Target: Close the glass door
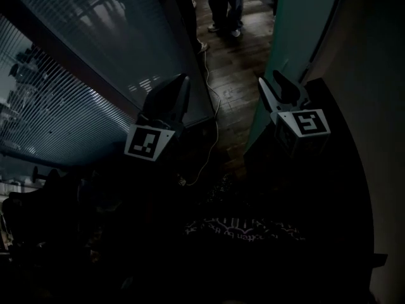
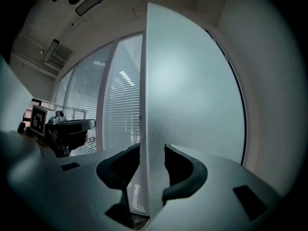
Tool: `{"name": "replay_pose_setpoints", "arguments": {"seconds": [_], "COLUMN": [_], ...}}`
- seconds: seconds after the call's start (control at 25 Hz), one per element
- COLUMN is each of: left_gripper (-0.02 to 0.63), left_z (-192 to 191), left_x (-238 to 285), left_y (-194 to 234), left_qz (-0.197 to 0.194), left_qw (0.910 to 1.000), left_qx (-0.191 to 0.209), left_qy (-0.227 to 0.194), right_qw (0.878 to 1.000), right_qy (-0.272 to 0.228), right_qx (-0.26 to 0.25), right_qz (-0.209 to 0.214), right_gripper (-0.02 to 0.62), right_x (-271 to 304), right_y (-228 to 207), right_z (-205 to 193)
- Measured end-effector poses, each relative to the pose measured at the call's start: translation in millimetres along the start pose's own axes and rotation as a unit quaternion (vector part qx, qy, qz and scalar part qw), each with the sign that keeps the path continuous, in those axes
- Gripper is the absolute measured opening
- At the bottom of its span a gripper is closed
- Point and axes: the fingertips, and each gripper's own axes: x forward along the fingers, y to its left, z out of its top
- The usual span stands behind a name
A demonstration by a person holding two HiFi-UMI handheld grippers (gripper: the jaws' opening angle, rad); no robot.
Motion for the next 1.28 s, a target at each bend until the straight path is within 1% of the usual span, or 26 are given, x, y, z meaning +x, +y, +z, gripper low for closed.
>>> {"name": "replay_pose_setpoints", "arguments": {"seconds": [0.24,0.44,0.6,0.84,1.04,1.28], "left_gripper": [0.002,0.002,0.002,0.002,0.002,0.002], "left_z": [-17.3,-19.7,-27.0,-31.0,-38.7,-36.9], "left_x": [13.6,24.7,29.4,40.1,42.4,45.9], "left_y": [15.9,31.5,43.2,98.6,98.4,97.4], "left_qz": [0.016,0.02,0.026,0.045,0.049,0.05], "left_qw": [0.9999,0.9998,0.9997,0.9989,0.9987,0.9987], "left_qx": [0.005,0.0,0.0,-0.009,-0.009,-0.003], "left_qy": [0.004,-0.004,-0.003,-0.002,-0.004,-0.012], "right_qw": [1.0,0.999,0.999,0.998,0.997,0.996], "right_qy": [0.0,0.003,0.0,0.004,0.003,-0.003], "right_qx": [-0.005,-0.011,-0.011,-0.011,-0.017,-0.026], "right_qz": [0.021,0.036,0.044,0.062,0.074,0.087], "right_gripper": [0.154,0.153,0.153,0.153,0.153,0.153], "right_x": [32.1,54.6,71.4,127.1,131.4,135.4], "right_y": [-2.6,4.9,8.3,22.8,22.4,25.3], "right_z": [-12.5,-11.5,-12.5,-1.6,-8.4,-8.3]}}
